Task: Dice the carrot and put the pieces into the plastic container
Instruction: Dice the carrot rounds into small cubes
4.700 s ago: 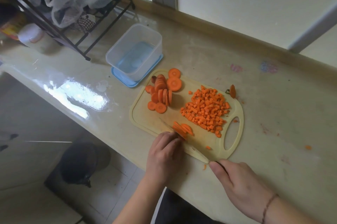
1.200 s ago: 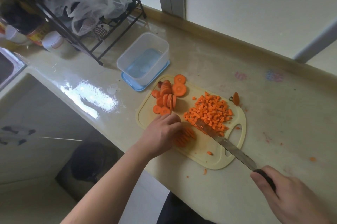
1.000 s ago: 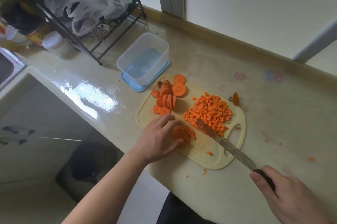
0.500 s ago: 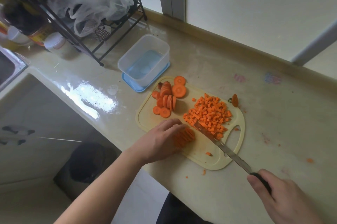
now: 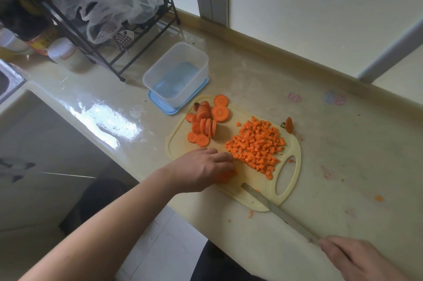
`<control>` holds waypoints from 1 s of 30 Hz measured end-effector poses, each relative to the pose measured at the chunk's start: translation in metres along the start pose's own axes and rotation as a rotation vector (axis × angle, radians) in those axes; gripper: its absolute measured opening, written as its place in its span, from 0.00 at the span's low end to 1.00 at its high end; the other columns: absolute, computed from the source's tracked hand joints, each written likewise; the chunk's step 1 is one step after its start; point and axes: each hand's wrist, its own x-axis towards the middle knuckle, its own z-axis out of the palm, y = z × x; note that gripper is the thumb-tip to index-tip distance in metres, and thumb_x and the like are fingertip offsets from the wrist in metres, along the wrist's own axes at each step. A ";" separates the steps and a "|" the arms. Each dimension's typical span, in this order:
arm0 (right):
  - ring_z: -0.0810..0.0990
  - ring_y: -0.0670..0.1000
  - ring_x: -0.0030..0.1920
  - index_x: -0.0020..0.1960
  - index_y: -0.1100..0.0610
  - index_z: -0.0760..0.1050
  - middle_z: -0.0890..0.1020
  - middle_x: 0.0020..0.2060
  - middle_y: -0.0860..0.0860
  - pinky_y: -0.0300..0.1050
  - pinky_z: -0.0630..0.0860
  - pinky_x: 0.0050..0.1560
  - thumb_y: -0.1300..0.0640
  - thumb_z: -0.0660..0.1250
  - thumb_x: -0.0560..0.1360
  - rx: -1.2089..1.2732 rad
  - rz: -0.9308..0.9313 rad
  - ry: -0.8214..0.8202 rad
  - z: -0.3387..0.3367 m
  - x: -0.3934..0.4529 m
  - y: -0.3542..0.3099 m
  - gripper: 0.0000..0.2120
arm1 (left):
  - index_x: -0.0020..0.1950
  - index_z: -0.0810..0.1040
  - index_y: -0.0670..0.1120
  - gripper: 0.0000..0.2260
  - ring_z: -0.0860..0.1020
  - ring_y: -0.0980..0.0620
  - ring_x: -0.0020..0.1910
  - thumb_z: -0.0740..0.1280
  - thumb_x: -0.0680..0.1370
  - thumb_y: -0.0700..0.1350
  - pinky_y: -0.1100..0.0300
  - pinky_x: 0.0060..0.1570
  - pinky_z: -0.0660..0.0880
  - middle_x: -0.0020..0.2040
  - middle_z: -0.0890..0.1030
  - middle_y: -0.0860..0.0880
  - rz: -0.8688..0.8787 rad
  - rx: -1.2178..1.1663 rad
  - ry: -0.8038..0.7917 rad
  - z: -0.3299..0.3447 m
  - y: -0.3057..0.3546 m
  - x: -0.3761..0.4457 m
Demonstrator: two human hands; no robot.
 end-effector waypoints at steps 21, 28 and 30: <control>0.75 0.46 0.29 0.35 0.56 0.74 0.78 0.29 0.53 0.45 0.73 0.37 0.17 0.41 0.62 0.051 -0.141 0.019 0.008 0.038 -0.045 0.44 | 0.57 0.81 0.43 0.17 0.81 0.49 0.41 0.68 0.78 0.55 0.58 0.41 0.81 0.53 0.79 0.47 -0.653 -0.224 0.520 0.048 0.068 -0.001; 0.77 0.47 0.31 0.35 0.55 0.72 0.79 0.30 0.53 0.42 0.72 0.36 0.27 0.44 0.70 0.036 -0.206 0.060 0.027 0.030 -0.057 0.34 | 0.54 0.81 0.42 0.17 0.80 0.48 0.40 0.68 0.78 0.56 0.55 0.39 0.81 0.52 0.79 0.46 -0.748 -0.210 0.572 0.053 0.075 0.005; 0.75 0.48 0.30 0.33 0.56 0.70 0.78 0.30 0.53 0.41 0.70 0.35 0.28 0.44 0.71 0.029 -0.217 0.059 0.029 0.032 -0.059 0.34 | 0.53 0.82 0.42 0.14 0.80 0.47 0.39 0.73 0.77 0.52 0.55 0.38 0.81 0.52 0.79 0.46 -0.767 -0.208 0.576 0.055 0.076 0.005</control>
